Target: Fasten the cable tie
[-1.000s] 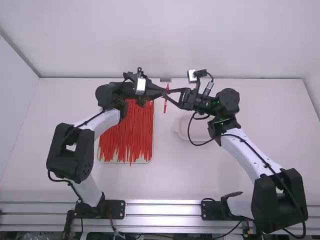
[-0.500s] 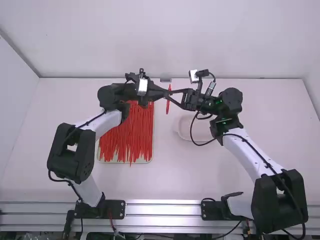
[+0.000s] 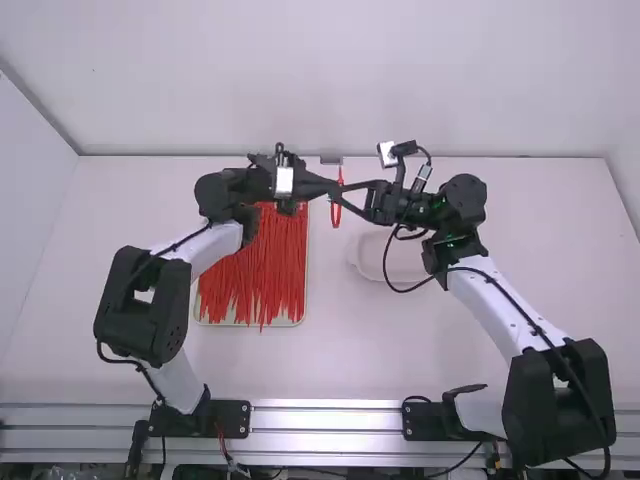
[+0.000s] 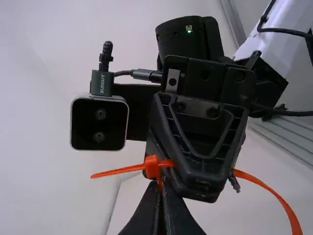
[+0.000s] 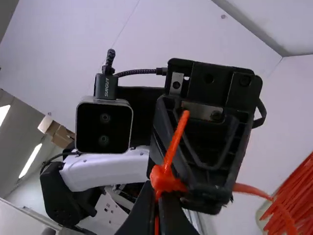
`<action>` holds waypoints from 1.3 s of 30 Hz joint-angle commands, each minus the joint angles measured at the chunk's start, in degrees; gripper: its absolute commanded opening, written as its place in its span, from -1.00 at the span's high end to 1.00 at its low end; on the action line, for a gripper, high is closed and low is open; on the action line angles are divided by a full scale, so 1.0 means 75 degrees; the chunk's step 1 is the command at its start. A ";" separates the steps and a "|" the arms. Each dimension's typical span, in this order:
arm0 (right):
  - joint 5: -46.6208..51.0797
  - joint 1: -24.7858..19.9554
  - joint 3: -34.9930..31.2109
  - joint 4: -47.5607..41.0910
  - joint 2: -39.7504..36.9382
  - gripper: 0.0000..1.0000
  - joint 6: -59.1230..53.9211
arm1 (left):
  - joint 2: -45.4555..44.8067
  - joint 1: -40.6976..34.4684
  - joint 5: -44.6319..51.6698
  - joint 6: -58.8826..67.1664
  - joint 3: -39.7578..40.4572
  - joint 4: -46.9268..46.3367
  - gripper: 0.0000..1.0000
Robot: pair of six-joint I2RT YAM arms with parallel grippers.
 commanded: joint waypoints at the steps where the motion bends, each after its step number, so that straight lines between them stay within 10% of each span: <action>1: 0.0356 0.0012 0.0073 0.0015 0.0003 1.00 -0.0303 | -0.0289 0.0318 -0.0181 0.0213 -0.0050 0.0108 0.97; 39: 0.0667 -0.0009 0.0755 -0.0388 0.0393 1.00 -0.0761 | -0.0463 -0.0490 0.1725 0.1172 -0.0073 0.0114 0.98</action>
